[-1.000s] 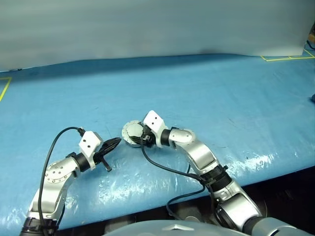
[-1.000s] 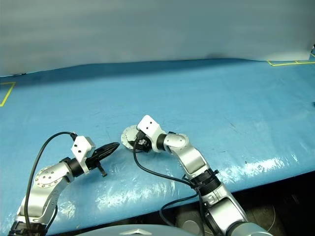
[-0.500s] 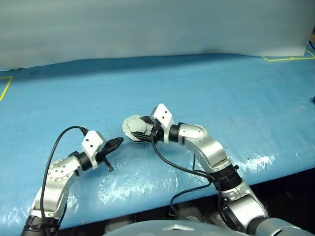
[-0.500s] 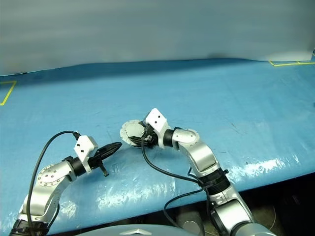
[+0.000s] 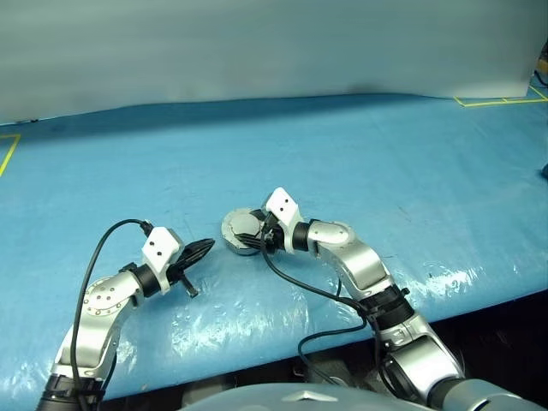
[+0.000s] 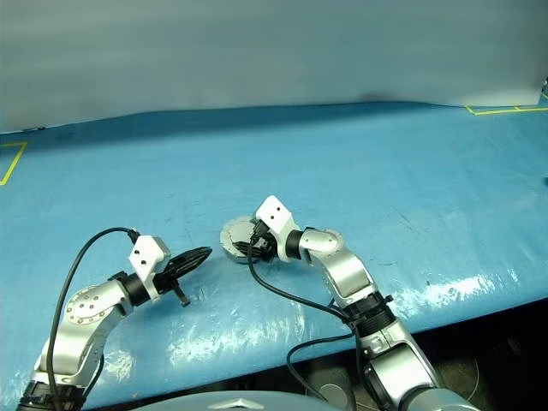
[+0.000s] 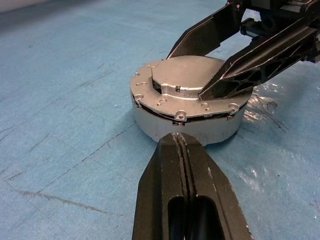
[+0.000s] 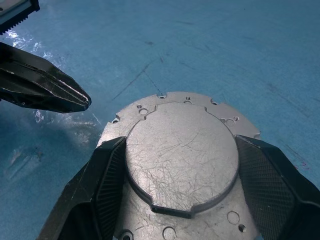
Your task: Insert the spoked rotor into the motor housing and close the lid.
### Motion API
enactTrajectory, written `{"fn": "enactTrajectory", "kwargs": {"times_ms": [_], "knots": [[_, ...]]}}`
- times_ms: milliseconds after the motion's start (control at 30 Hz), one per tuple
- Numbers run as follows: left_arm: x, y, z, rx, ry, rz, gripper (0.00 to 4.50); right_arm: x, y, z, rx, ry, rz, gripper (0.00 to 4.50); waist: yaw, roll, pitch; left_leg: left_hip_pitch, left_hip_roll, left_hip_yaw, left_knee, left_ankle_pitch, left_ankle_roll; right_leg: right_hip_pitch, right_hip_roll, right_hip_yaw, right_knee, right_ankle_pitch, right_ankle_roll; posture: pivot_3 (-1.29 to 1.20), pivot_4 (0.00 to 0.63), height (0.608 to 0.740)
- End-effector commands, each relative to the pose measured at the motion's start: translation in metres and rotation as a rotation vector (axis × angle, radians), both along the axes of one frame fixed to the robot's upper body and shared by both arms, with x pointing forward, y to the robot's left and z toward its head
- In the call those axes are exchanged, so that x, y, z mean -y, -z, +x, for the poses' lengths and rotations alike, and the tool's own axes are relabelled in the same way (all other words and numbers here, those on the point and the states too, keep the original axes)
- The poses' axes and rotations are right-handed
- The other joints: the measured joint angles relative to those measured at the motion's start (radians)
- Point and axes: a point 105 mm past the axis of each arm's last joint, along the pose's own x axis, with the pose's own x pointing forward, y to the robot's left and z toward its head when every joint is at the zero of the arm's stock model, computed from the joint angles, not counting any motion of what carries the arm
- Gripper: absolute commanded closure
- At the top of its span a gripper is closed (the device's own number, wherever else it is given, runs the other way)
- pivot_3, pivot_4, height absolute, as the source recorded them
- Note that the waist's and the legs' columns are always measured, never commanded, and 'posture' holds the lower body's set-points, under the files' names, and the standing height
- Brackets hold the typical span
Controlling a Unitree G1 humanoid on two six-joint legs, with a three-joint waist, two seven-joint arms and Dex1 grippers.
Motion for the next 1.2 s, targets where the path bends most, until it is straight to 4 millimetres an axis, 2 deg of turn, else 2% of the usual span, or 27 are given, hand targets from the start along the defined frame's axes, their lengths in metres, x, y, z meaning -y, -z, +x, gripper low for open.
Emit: {"fn": "enactTrajectory", "kwargs": {"times_ms": [33, 300, 500, 767, 1000, 1200], "knots": [[0.002, -0.006, 0.0, 0.031, 0.009, 0.0, 4.5, 0.004, 0.014, -0.002, -0.047, 0.006, -0.021, 1.48, 0.0, 0.0, 0.0, 0.0, 0.0, 0.0, 0.0, 0.0, 0.0, 0.0, 0.0, 0.0, 0.0, 0.0, 0.0, 0.0, 0.15, 0.74], [0.003, -0.007, 0.001, 0.037, 0.014, -0.005, 4.5, -0.002, 0.03, -0.011, -0.025, -0.019, -0.106, 1.48, -0.001, 0.0, -0.001, 0.001, 0.0, 0.0, 0.0, 0.0, 0.0, 0.001, 0.0, 0.0, 0.0, 0.0, 0.0, 0.0, 0.15, 0.74], [0.006, -0.008, 0.002, 0.043, 0.019, -0.013, 4.5, 0.005, 0.049, -0.007, -0.005, 0.05, -0.212, 1.48, -0.004, 0.001, -0.005, 0.004, 0.0, 0.0, 0.0, 0.0, -0.001, 0.003, 0.0, 0.001, 0.001, 0.0, 0.0, 0.0, 0.15, 0.74], [0.007, -0.007, 0.002, 0.04, 0.018, -0.018, 4.5, 0.009, 0.067, -0.021, -0.061, 0.016, -0.263, 1.48, -0.003, 0.003, -0.008, 0.011, 0.001, 0.0, 0.0, 0.0, -0.001, 0.006, 0.0, 0.001, 0.002, -0.001, 0.0, 0.0, 0.15, 0.74], [0.008, -0.006, 0.003, 0.041, 0.015, -0.017, 4.5, 0.012, 0.059, -0.024, -0.079, 0.003, -0.218, 1.48, 0.002, 0.003, -0.009, 0.011, 0.0, 0.001, -0.002, 0.0, 0.0, 0.006, -0.001, 0.002, 0.001, 0.0, -0.001, 0.0, 0.15, 0.74], [0.018, -0.002, 0.016, 0.056, -0.002, -0.035, 4.5, 0.013, 0.05, -0.034, -0.08, -0.049, -0.194, 1.48, 0.003, 0.003, -0.009, 0.008, 0.0, 0.001, -0.004, -0.001, 0.001, 0.006, -0.001, 0.002, -0.001, -0.001, -0.001, 0.0, 0.15, 0.74]]}}
